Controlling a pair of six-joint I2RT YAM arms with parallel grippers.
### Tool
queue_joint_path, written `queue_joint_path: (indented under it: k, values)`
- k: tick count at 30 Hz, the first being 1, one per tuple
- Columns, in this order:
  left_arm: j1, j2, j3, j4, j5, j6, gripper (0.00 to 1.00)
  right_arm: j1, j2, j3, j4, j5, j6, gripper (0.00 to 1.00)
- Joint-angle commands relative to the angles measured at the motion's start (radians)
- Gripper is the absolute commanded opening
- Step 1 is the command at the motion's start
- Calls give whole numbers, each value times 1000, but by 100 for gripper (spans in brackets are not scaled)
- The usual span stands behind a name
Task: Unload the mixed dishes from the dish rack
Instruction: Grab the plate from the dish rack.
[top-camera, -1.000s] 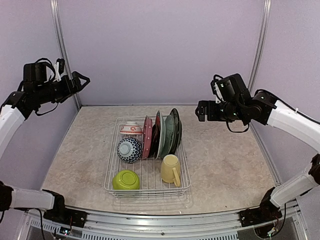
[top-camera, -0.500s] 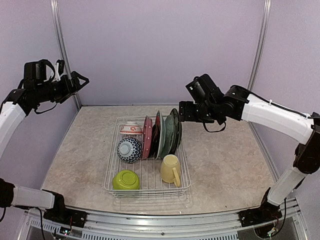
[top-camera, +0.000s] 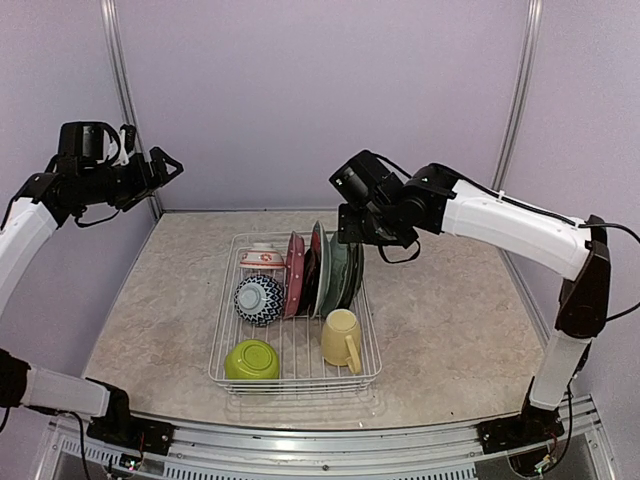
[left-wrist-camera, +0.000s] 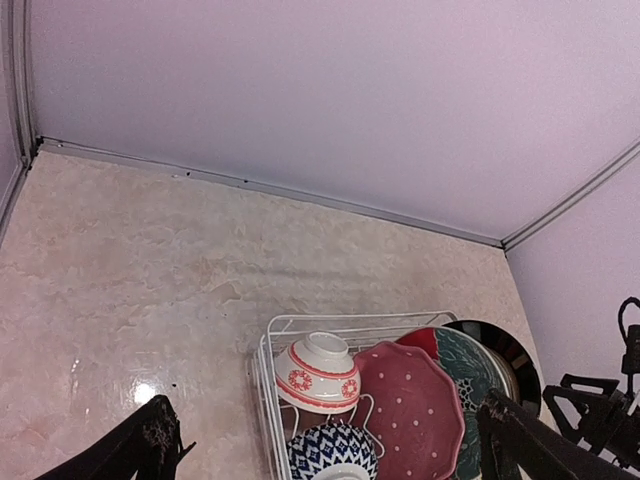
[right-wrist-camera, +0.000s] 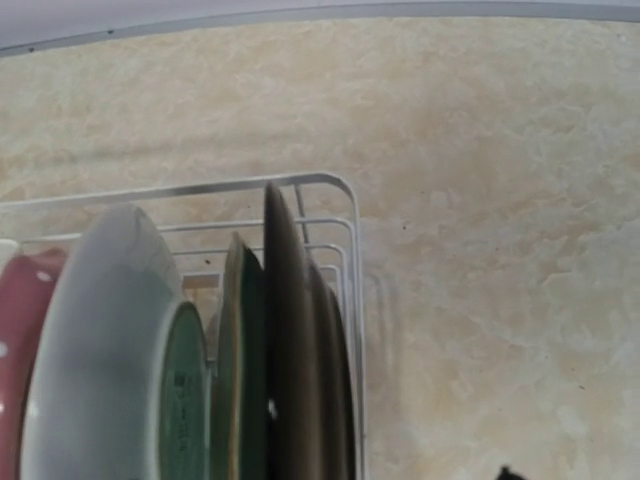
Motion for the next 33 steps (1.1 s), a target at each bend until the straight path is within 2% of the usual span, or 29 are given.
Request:
queue_joint_path:
  k: [1,7,10,14,24,33]
  values:
    - [-6,-18,29,-22,-77,-31,99,15,76,85,-140,84,31,71]
    - [8,-23,15,-14,-166,-57,99,15,132,122,-151,82,19,60]
    - [42,-38,-9,4,-147,-90,99,15,148,131,-163,91,14,48]
    - [67,-49,-13,11,-117,-110,99,15,166,137,-160,96,9,40]
    - [56,-46,-6,0,-75,-80,99,15,253,220,-206,133,8,39]
    - [38,-41,-5,-2,-46,-62,99,8,297,229,-197,140,15,29]
